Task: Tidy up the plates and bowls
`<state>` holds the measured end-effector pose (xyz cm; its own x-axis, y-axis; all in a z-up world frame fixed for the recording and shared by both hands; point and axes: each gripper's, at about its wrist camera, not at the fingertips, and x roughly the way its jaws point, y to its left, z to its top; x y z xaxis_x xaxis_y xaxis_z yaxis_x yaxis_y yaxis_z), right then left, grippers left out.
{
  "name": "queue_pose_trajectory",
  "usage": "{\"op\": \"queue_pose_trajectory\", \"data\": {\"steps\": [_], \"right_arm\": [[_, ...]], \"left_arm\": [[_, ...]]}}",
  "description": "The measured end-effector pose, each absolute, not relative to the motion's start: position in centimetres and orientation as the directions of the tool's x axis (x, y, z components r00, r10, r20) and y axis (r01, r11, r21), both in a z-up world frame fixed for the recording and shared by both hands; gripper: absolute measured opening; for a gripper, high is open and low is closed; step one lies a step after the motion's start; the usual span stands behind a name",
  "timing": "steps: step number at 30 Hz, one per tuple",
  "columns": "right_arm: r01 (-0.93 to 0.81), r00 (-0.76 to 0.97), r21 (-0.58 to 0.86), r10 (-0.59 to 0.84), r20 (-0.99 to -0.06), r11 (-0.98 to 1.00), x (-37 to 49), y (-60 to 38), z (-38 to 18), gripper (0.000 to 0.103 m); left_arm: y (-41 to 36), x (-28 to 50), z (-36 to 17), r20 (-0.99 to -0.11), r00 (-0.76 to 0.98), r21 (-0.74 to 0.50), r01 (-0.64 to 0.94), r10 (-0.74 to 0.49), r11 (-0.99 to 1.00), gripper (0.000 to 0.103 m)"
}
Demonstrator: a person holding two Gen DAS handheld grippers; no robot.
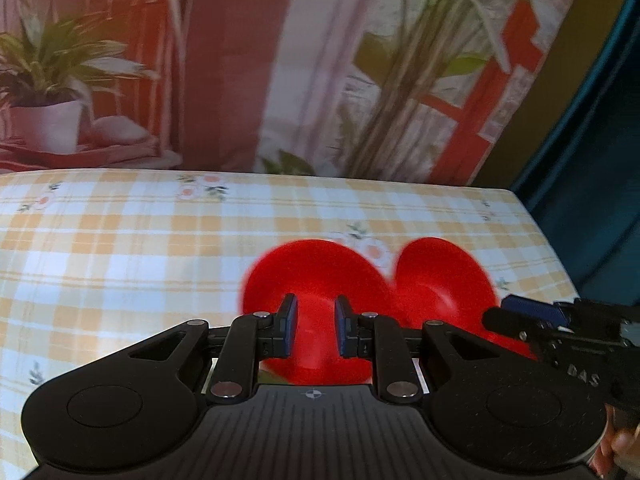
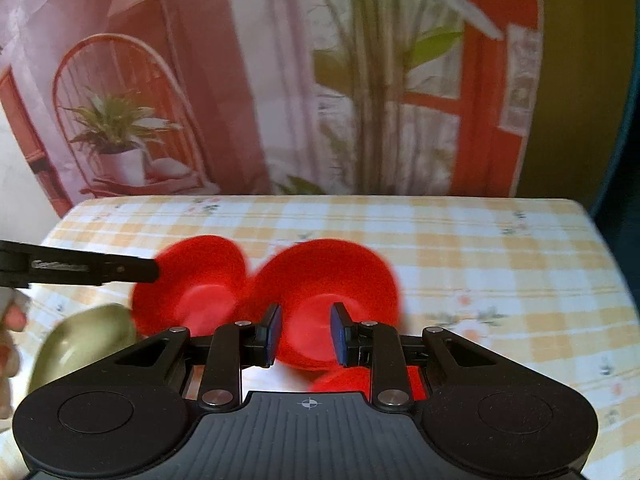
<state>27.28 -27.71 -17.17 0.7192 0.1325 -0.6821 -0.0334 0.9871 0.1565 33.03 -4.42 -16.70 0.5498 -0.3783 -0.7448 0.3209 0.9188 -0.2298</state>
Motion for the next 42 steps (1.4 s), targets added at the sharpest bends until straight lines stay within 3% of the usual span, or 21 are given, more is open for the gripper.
{"op": "queue_pose_trajectory", "data": {"steps": [20,29,42], "right_arm": [[-0.022,0.723,0.18,0.14,-0.676,0.983,26.8,-30.6,-17.5,0.025],[-0.113,0.705,0.249,0.254,-0.662,0.962,27.7,-24.6,-17.6,0.025],[-0.069,0.664,0.318,0.281,-0.693,0.946,29.5,-20.5,-20.0,0.025]], "left_arm": [[-7.8,31.0,-16.2,-0.753,0.545,-0.173,0.378,-0.37,0.91,0.021],[-3.2,34.7,-17.6,-0.775,0.582,-0.11,0.257,-0.245,0.96,0.021],[-1.2,36.3,-20.1,-0.787,0.522,-0.207,0.28,-0.329,0.938,0.021]]}}
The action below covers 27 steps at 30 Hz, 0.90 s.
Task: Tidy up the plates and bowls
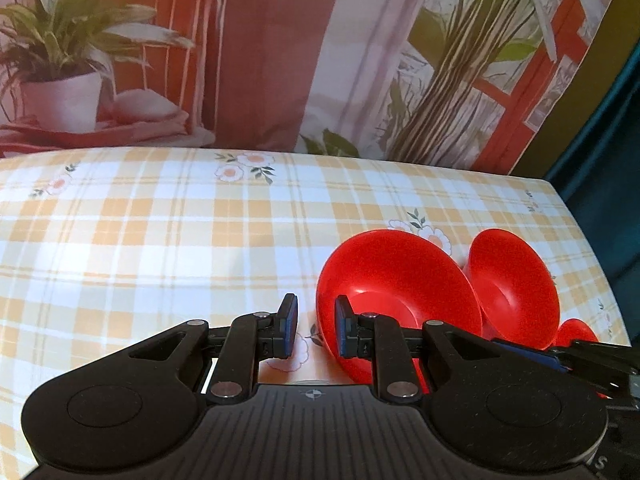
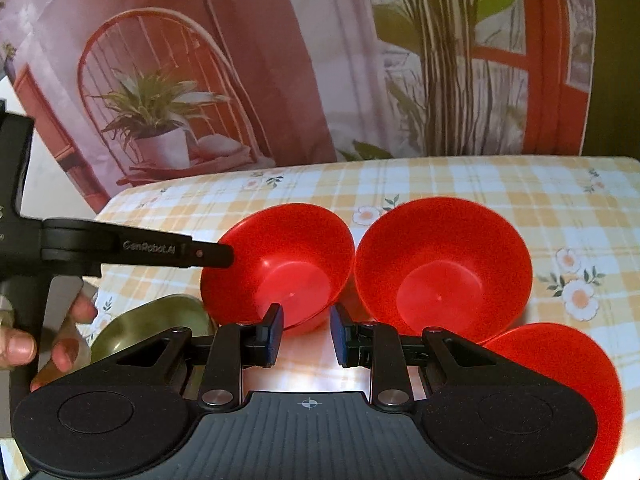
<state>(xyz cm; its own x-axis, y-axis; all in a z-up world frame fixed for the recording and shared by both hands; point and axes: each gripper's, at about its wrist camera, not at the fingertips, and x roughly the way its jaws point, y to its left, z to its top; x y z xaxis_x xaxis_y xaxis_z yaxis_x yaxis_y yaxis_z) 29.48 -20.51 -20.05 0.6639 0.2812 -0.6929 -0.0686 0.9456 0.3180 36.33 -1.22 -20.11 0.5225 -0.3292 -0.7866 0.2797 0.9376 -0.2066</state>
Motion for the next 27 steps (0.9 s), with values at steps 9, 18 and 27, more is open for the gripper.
{"op": "queue_pose_trajectory", "data": {"steps": [9,18,27], "right_arm": [[-0.038,0.662,0.341,0.279,-0.696,0.939,30.3,-20.9,-20.7,0.017],[-0.056,0.694,0.353,0.29,-0.659,0.934,30.7,-21.2,-18.3,0.014],[-0.059,0.741,0.331,0.264,-0.618,0.942,30.6,-24.8,-14.4,0.013]], "left_arm": [[-1.6,35.9,-20.7,-0.786,0.507,-0.201,0.33,-0.353,0.922,0.015],[-1.2,35.1,-17.9,-0.754,0.56,-0.179,0.329,-0.344,0.927,0.015],[-3.8,33.9,-14.4,-0.708,0.587,-0.194,0.374,-0.393,0.907,0.016]]}}
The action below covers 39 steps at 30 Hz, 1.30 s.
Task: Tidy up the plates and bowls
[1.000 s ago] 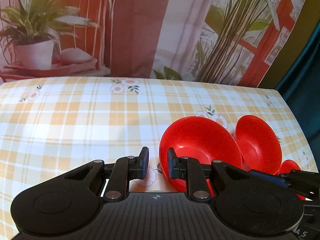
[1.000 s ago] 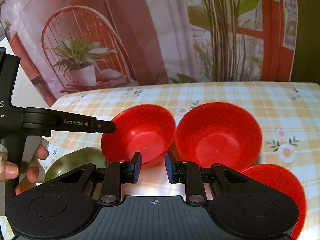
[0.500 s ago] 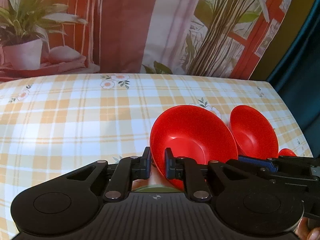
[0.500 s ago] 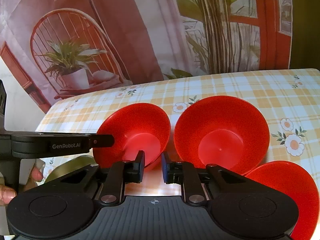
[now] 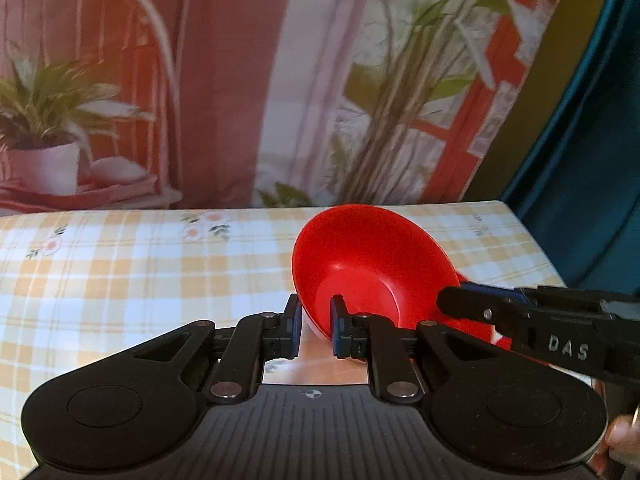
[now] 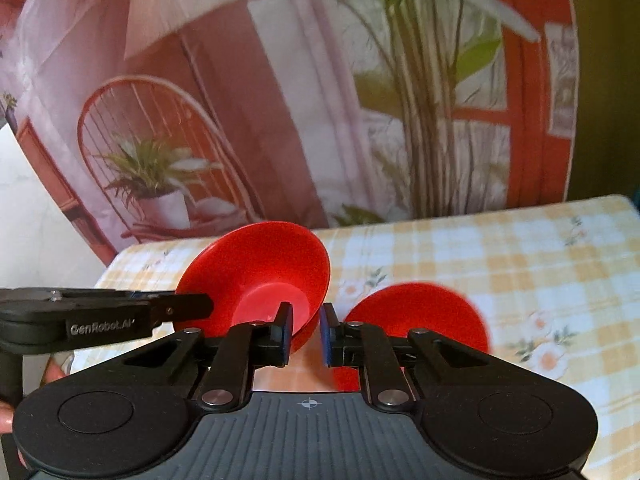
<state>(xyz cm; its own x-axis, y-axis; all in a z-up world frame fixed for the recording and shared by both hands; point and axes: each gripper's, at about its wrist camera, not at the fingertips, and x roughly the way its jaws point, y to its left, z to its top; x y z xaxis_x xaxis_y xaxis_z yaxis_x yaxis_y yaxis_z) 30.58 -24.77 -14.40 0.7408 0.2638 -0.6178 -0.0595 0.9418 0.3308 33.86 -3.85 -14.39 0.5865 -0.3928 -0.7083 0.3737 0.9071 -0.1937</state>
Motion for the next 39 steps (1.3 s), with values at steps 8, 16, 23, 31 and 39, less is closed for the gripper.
{"op": "queue_pose_trajectory", "data": {"steps": [8,16,23,31,39], "right_arm": [[-0.02,0.739,0.303,0.218,-0.637,0.953,29.4,-28.7,-14.8,0.013],[0.014,0.731,0.303,0.197,-0.653,0.953,29.0,-31.0,-16.2,0.013],[0.039,0.719,0.316,0.193,-0.668,0.948,28.9,-32.2,-17.7,0.013],[0.05,0.705,0.314,0.189,-0.684,0.948,29.1,-33.0,-18.8,0.013],[0.054,0.691,0.312,0.189,-0.697,0.949,29.8,-32.7,-19.5,0.013]], "left_arm": [[-8.3,32.6,-14.8,-0.715,0.559,-0.195,0.416,-0.419,0.888,0.017],[-11.1,32.0,-16.0,-0.738,0.541,-0.152,0.451,-0.404,0.88,0.018],[-12.8,32.2,-17.3,-0.765,0.515,-0.132,0.463,-0.387,0.876,0.019],[-13.9,32.5,-18.4,-0.784,0.496,-0.124,0.465,-0.374,0.877,0.019],[-14.1,32.9,-18.8,-0.789,0.506,-0.099,0.458,-0.35,0.884,0.019]]}}
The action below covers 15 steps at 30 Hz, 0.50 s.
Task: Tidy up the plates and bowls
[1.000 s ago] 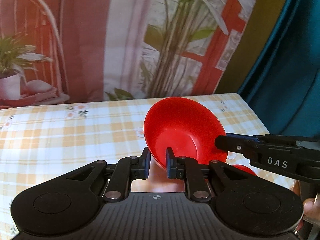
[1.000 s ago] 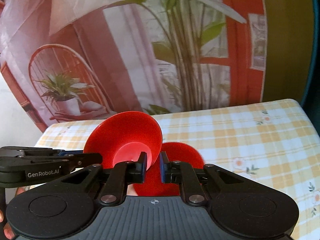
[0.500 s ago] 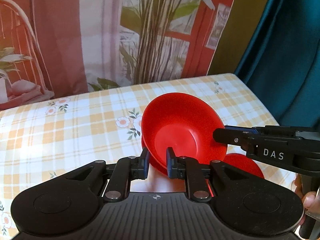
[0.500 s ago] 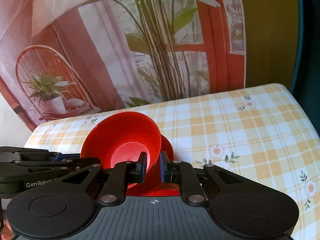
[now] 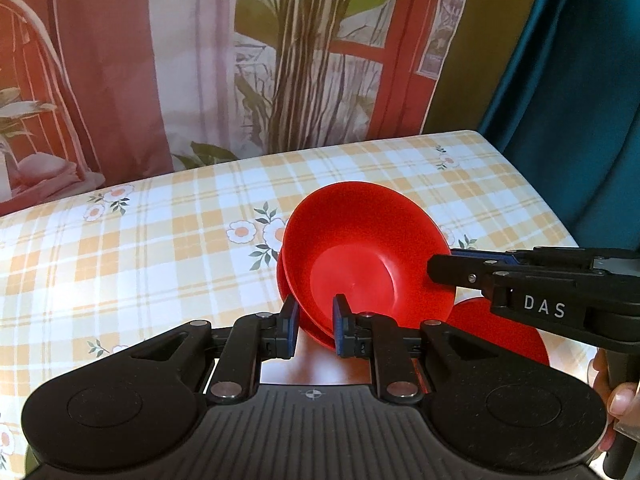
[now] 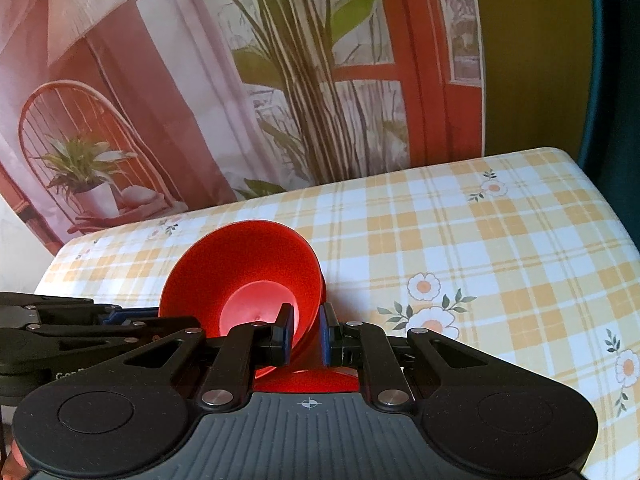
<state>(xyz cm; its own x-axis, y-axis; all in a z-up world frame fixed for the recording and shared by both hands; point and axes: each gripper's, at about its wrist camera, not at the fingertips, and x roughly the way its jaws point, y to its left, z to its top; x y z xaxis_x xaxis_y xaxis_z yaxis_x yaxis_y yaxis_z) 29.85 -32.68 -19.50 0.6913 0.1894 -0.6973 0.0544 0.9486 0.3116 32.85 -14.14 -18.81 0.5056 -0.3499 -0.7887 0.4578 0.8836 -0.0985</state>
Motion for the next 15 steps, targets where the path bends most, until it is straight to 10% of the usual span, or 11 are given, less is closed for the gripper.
{"op": "queue_pose_trajectory", "data": {"steps": [15], "right_arm": [[0.058,0.686,0.29,0.173,-0.707,0.955,29.8,-32.56,-19.5,0.013]], "left_arm": [[-13.52,32.56,-18.69,-0.793,0.513,-0.07,0.457,-0.327,0.887,0.03]]}}
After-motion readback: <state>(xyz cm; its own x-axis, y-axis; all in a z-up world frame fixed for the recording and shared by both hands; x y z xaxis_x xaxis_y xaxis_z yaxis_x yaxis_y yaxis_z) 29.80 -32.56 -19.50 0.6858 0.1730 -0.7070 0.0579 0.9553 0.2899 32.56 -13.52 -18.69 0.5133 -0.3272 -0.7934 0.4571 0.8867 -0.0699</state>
